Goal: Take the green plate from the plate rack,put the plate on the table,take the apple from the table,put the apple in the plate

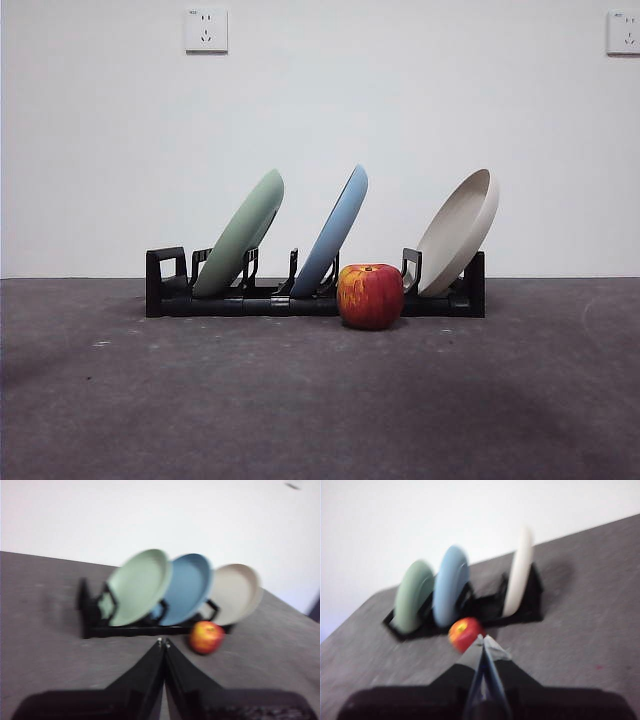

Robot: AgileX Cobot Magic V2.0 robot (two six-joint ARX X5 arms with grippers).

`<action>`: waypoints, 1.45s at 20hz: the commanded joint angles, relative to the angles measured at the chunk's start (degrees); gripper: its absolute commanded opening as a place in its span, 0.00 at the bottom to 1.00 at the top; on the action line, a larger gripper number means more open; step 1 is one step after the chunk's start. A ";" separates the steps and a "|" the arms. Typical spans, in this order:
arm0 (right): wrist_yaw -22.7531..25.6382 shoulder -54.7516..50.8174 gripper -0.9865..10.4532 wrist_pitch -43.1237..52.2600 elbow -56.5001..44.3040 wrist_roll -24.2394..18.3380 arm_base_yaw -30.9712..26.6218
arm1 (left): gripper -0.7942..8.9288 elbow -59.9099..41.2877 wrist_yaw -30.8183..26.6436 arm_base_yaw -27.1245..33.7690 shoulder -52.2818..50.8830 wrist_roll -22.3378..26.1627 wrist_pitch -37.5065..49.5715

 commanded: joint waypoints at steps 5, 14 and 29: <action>-8.09 12.26 0.08 -15.50 15.74 -11.56 1.01 | 0.07 9.01 11.67 0.13 7.19 3.50 -5.73; -13.75 23.78 0.08 -36.61 30.27 -26.82 2.78 | 0.07 18.40 25.51 0.13 16.22 11.52 -16.76; -13.46 25.59 0.72 -44.24 31.36 -28.50 6.62 | 0.73 22.62 27.32 0.09 20.02 18.56 -26.16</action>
